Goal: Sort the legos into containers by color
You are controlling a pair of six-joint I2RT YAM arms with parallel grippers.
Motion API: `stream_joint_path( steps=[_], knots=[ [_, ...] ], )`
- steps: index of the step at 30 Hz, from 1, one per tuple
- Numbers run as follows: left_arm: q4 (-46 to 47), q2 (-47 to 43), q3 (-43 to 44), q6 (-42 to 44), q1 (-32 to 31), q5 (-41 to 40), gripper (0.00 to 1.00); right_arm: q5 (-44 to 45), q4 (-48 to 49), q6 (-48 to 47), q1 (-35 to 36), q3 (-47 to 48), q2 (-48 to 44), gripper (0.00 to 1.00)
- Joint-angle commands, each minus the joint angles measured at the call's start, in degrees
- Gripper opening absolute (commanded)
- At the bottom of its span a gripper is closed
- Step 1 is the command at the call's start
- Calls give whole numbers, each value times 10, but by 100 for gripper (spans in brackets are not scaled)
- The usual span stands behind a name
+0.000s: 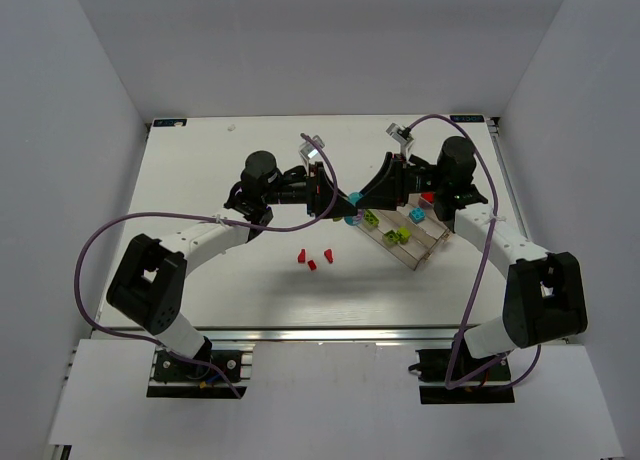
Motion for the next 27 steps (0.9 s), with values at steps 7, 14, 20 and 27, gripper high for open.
stream_joint_path(
  steps=[7,14,20,27],
  knots=[
    [-13,-11,17,0,-5,1,26,-23,78,25,2,-5,-7,0],
    [-17,-18,13,0,-5,4,68,-24,50,4,-10,-5,-12,0],
    [-16,-20,17,-3,0,7,74,-21,27,-19,-15,-5,-19,0],
    [-59,-38,26,26,12,4,73,-11,-77,-101,-29,13,-28,0]
  ],
)
